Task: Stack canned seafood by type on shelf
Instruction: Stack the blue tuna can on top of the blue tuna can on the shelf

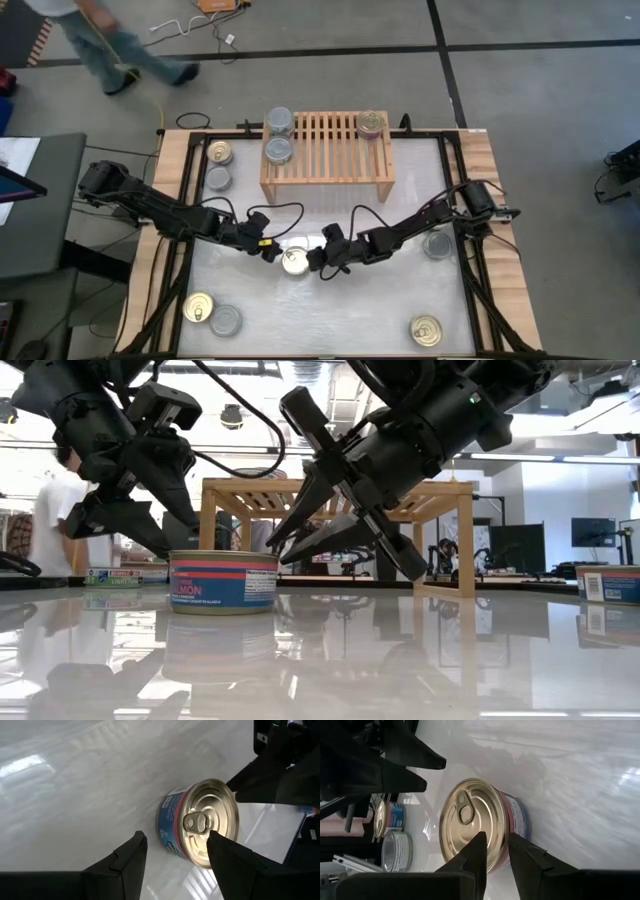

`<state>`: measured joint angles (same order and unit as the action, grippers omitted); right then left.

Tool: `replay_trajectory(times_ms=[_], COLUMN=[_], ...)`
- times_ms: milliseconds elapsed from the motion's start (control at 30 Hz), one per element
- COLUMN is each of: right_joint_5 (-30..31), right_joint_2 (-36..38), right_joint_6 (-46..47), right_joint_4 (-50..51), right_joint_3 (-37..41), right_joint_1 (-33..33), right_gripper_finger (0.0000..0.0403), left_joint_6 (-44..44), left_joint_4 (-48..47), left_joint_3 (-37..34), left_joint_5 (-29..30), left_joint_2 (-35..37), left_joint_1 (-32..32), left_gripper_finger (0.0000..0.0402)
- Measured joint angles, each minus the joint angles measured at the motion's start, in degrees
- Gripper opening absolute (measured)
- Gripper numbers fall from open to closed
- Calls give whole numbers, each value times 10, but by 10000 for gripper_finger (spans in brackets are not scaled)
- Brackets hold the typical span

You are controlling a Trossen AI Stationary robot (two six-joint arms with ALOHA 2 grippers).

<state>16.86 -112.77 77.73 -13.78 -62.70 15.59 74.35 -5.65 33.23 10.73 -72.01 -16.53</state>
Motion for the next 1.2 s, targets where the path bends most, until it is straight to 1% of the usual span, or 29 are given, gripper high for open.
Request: replay_trajectory(times_ms=[167,367,500,567,667,833,933,1067,1200], right_joint_5=[0,-3,-6,-19,-23,-24,-24,-24,-37], right_joint_2=[0,0,0,0,0,0,0,0,0], right_joint_6=[-9,-10,-11,-11,-12,-33,-36,-36,-34], right_joint_4=[2,12,13,13,13,13,13,11,9], right_joint_3=[0,0,0,0,0,0,0,0,0], right_joint_1=[0,0,1,1,1,-2,-9,-20,-24], right_gripper_finger=[107,107,107,107,107,107,107,107,107], left_joint_6=[10,76,116,136,153,205,233,239,233], left_joint_4=[1,11,9,8,7,13,40,86,121], left_joint_3=[0,0,0,0,0,0,0,0,0], left_joint_5=[13,19,55,78,100,121,125,128,129], left_joint_2=[0,0,0,0,-1,-36,-72,-109,-124], left_joint_1=[0,-19,-38,-48,-62,-90,-102,-104,-96], left_gripper_finger=[196,196,196,196,196,196,196,196,196])
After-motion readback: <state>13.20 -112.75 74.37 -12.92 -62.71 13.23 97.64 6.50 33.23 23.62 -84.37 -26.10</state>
